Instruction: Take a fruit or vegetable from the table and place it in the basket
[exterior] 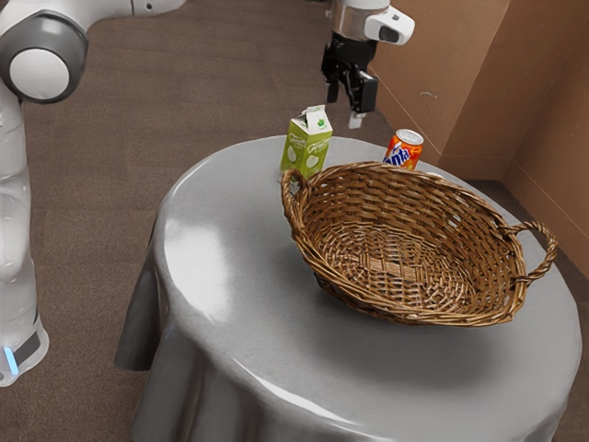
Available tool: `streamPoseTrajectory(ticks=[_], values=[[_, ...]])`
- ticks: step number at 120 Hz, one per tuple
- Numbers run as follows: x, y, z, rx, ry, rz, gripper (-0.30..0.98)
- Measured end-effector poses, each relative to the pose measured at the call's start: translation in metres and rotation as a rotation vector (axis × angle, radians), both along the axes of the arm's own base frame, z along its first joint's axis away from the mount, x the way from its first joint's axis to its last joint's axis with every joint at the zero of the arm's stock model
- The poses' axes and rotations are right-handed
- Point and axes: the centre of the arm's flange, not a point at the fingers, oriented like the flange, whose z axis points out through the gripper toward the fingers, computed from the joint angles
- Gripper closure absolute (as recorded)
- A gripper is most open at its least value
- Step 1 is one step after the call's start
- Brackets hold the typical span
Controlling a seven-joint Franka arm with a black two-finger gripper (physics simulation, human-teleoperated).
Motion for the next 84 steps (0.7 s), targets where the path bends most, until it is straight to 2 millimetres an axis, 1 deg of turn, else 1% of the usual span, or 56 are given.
streamPoseTrajectory(ticks=[6,14,21,36,49,70,84], values=[[0.0,0.0,0.0,0.0,0.002,0.002,0.01],[-0.004,-0.002,0.011,0.003,-0.013,0.004,0.01],[-0.006,-0.002,0.016,0.013,-0.013,0.007,0.01],[-0.002,-0.001,0.011,0.059,0.006,-0.05,0.01],[-0.001,0.001,0.009,0.07,0.015,-0.197,0.01],[-0.003,0.008,0.012,0.127,0.024,-0.539,0.01],[-0.004,0.014,0.008,0.157,0.061,-0.749,0.01]])
